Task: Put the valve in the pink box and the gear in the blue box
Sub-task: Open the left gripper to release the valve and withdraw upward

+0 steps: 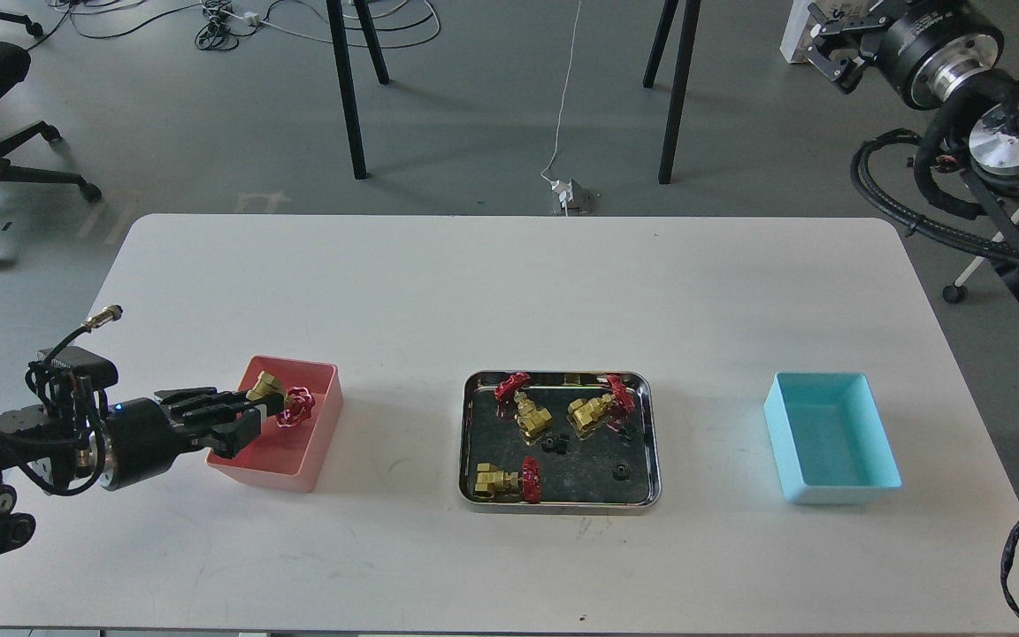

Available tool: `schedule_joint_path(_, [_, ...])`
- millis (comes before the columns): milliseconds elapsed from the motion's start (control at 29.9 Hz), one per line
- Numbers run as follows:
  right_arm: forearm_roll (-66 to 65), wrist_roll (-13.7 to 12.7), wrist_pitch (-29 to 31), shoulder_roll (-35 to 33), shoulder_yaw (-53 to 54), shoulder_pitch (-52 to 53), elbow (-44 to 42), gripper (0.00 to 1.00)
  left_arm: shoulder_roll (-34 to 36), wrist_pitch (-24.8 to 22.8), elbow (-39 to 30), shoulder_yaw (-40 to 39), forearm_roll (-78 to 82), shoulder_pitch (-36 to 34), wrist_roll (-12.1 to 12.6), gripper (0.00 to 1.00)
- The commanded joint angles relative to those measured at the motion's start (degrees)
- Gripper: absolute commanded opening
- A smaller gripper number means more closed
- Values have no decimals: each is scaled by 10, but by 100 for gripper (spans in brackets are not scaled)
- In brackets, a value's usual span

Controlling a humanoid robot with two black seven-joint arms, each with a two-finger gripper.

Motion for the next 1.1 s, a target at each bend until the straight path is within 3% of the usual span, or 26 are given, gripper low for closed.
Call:
schedule_joint_path(0, [0, 0, 1, 0, 0, -4, 0, 100, -7, 0, 23, 0, -1, 1, 0, 21])
schedule_joint_path(902, [1, 3, 2, 0, 3, -22, 4, 100, -8, -3, 68, -10, -7, -3, 0, 22])
schedule_joint_path(1069, [1, 3, 2, 0, 3, -23, 4, 100, -8, -3, 62, -10, -5, 0, 0, 27])
